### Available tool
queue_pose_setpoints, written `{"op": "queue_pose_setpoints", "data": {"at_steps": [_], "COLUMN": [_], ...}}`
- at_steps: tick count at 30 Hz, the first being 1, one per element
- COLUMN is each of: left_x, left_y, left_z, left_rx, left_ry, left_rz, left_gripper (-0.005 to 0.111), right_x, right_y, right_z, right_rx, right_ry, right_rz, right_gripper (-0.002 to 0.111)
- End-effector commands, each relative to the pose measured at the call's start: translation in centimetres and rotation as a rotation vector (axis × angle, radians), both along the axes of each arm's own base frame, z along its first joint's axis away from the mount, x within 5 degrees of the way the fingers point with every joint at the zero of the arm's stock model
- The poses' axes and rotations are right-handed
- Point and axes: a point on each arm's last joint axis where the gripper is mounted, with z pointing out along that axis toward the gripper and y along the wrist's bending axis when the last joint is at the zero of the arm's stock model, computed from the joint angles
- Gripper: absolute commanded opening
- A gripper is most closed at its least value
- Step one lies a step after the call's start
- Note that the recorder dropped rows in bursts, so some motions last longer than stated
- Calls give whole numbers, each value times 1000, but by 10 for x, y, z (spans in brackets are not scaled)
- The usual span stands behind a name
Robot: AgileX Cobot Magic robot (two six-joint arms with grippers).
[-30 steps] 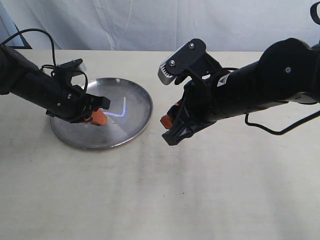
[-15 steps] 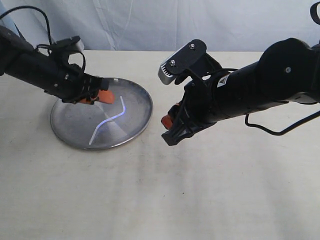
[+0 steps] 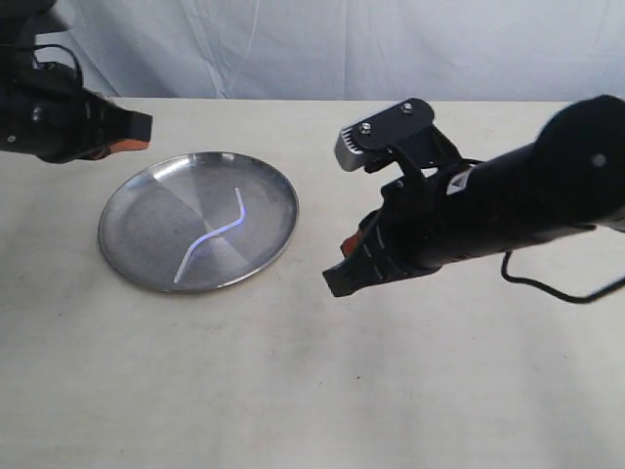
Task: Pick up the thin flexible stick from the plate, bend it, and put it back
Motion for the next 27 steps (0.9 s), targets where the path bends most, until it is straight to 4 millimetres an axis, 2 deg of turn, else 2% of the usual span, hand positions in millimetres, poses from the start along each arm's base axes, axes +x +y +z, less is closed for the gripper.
{"op": "queue_pose_setpoints", "data": {"at_steps": [1,5,9,17,19,21,23,26,27], "left_x": [-33,-57,-73,-75,-75,-75,-75,-75,-75], "left_y": [19,30,32,31,31,31,31,31,31], "left_z": [7,2,-13,-14,-14,-14,-14,-14,-14], "left_rx": [2,-5,-52,-43,-43,-42,-41,-41,-41], "left_ry": [-144,-193,-131,-123,-123,-125,-125,-125,-125], "left_rz": [149,227,244,224,224,226,225,225,225], "left_gripper": [0,0,0,0,0,0,0,0,0], "right_x": [-19,-37,-48,-50,-55,-66,-84,-121,-130], "right_y": [-21,-35,-40,-40,-43,-56,-84,-127,-133], "right_z": [-5,-7,2,5,18,43,61,55,49], "right_rx": [78,110,167,175,198,224,287,344,344], "right_ry": [-73,-111,-116,-124,-184,-329,-448,-582,-604], "right_rz": [-164,-231,-249,-244,-229,-226,-325,-554,-586], "right_gripper": [0,0,0,0,0,0,0,0,0]}}
